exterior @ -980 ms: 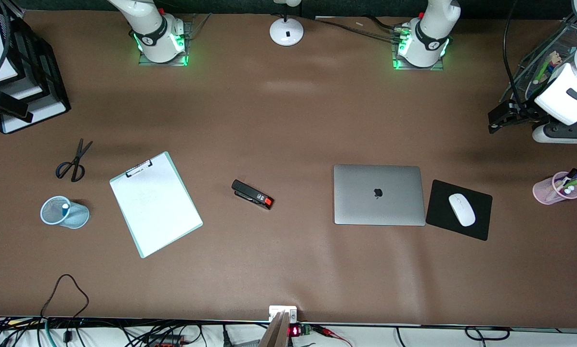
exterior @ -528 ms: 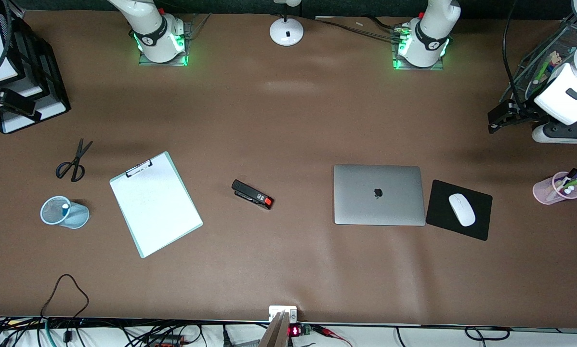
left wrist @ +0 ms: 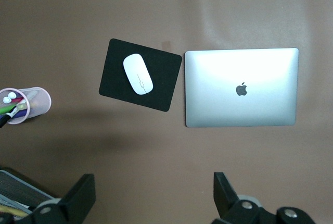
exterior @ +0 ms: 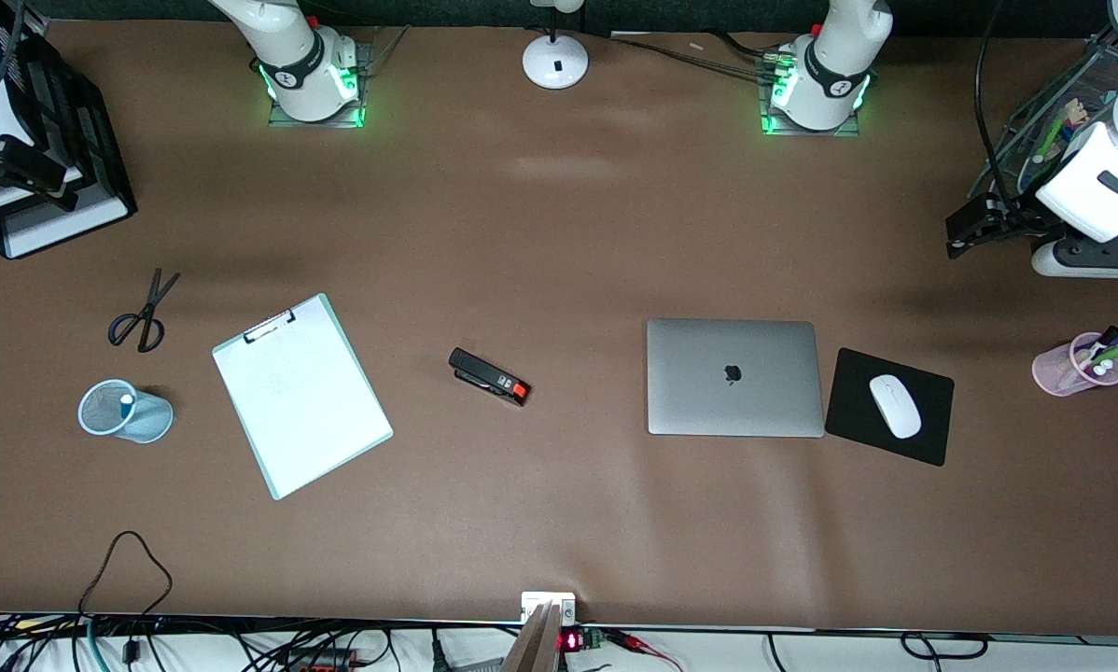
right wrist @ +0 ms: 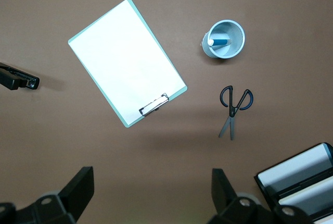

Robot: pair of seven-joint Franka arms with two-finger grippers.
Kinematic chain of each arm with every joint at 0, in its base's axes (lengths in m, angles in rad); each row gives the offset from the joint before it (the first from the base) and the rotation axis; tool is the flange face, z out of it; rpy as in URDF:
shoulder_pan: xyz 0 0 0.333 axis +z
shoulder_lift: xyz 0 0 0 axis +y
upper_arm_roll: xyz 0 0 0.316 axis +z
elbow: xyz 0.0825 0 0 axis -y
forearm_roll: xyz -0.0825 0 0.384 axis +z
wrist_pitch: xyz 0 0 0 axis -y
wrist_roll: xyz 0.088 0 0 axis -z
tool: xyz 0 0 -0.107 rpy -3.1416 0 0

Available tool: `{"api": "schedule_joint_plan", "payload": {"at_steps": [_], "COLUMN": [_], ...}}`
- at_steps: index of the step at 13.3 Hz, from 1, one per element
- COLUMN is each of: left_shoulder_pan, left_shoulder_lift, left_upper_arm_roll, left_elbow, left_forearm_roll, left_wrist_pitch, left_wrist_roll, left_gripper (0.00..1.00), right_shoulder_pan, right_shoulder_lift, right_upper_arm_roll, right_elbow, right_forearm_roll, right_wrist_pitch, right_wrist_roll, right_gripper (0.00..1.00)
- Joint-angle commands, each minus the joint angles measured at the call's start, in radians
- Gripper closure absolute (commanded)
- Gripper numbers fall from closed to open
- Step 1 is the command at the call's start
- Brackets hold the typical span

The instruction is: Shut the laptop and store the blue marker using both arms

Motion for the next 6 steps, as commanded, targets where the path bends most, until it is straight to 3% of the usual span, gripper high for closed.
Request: {"api": "schedule_joint_plan", "payload": {"at_steps": [1,6], "left_shoulder_pan": [0.003,0.005], "left_shoulder_lift": [0.011,0.011], "left_upper_arm_roll": [-0.001,-0.001], "left_elbow": [0.031,0.031], "left_forearm_roll": [0.007,0.003], "left_wrist_pitch": [-0.023,-0.023], "left_wrist_roll": [0.023,0.023], "left_gripper": [0.00,0.00], "right_shoulder_pan": [-0.004,-0.003], "right_shoulder_lift": [-0.011,-0.008], "right_upper_arm_roll": [0.009,0.011], "right_elbow": [-0.001,-0.001], "right_forearm_roll": [0.005,0.005], "right_wrist_pitch": [-0.002,0.000], "right_wrist_roll": [-0.009,-0.012], "right_gripper": [0.00,0.00]}}
